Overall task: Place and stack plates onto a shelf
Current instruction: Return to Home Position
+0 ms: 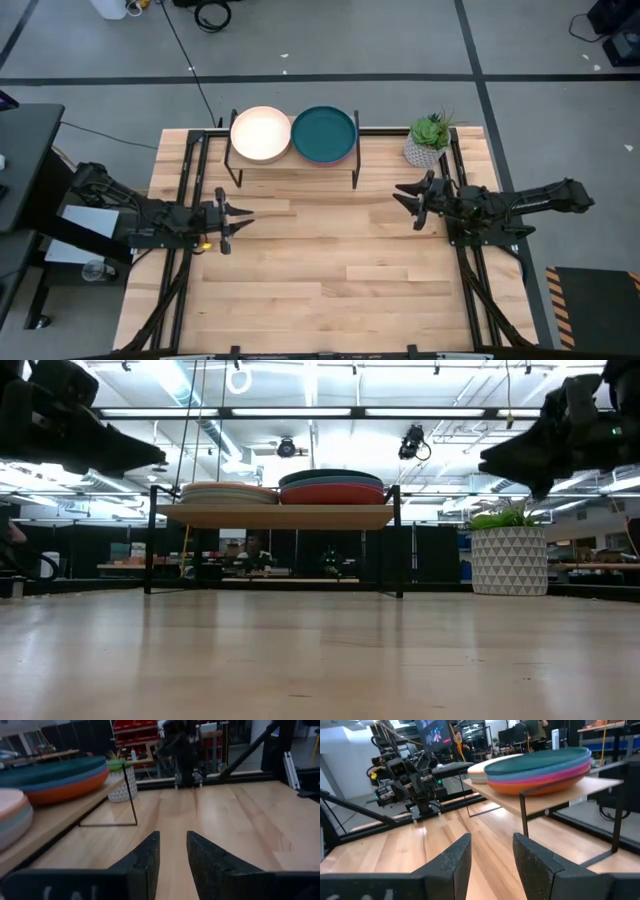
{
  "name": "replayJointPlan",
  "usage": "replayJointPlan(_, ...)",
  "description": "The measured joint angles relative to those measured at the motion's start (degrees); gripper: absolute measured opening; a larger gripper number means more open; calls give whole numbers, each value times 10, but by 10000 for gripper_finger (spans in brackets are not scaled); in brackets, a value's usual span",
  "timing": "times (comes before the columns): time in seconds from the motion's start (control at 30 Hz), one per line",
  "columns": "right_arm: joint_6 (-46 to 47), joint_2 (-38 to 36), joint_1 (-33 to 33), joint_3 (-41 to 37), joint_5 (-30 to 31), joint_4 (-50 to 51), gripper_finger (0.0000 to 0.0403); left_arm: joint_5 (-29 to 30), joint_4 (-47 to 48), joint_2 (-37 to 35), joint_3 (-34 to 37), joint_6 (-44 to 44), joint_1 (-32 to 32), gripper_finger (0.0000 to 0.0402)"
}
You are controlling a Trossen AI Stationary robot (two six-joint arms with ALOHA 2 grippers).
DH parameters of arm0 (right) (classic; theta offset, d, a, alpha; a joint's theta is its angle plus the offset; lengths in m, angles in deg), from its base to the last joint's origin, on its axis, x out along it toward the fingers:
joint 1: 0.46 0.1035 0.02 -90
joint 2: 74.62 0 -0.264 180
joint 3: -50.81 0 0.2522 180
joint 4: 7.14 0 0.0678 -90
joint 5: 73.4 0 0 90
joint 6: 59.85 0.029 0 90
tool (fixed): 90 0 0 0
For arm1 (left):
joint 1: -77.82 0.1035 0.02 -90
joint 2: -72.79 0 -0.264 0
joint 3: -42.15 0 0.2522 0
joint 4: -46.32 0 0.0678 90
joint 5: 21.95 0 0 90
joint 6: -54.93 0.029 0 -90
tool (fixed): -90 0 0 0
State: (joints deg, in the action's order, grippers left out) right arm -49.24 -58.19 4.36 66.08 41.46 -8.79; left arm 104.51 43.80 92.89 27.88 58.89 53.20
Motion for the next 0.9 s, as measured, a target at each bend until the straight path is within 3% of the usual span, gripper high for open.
replayJointPlan(0.3,56,-4,0,-11,7,-16,151,-2,-32,1,0,54,0,102)
replayJointPlan(0.5,58,-4,0,-11,7,-17,151,-2,-34,1,1,-34,0,103)
replayJointPlan(0.9,58,-3,0,-11,6,-17,151,-3,-34,1,1,-33,0,103)
